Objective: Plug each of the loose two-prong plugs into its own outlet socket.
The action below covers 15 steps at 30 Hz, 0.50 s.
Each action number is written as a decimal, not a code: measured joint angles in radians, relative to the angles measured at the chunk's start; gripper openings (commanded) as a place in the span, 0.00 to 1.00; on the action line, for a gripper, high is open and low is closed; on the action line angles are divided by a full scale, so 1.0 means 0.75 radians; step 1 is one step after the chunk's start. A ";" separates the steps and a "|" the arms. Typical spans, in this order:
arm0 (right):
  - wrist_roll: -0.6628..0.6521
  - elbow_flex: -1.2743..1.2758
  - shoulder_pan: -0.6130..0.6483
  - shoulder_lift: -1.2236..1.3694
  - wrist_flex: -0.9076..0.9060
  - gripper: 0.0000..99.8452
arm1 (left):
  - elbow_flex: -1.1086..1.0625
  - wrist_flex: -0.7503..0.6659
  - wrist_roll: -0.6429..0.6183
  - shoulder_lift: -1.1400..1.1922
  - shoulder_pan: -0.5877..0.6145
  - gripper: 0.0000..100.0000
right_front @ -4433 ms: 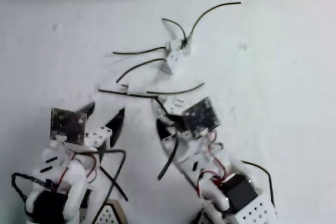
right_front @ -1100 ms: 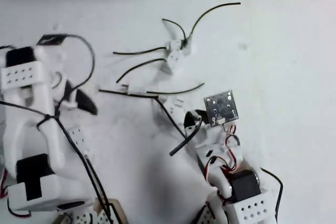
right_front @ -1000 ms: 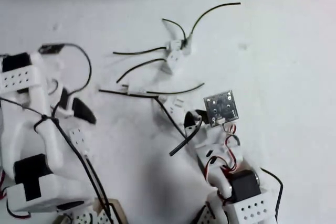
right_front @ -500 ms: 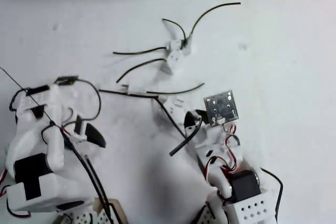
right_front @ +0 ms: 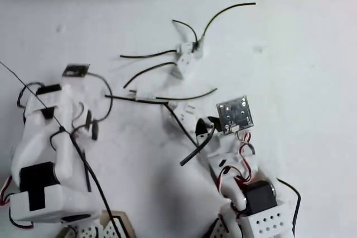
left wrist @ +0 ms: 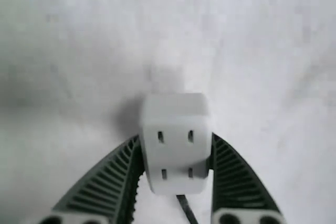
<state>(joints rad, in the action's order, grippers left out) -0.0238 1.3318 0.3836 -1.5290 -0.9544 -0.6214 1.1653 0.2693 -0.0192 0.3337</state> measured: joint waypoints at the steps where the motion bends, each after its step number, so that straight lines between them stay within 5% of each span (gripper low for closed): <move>1: 0.000 0.000 0.000 0.000 0.000 0.02 | 0.039 0.000 0.000 0.000 -0.014 0.02; 8: 0.000 0.000 0.000 0.000 0.000 0.02 | 0.338 0.000 0.065 0.000 -0.151 0.02; 15: 0.000 0.000 0.000 0.000 0.000 0.02 | 0.471 0.096 0.501 0.000 -0.268 0.02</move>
<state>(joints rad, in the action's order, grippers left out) -0.0238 1.3318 0.3836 -1.5290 -0.9544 -0.2685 1.2375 0.6452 -0.0192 0.1327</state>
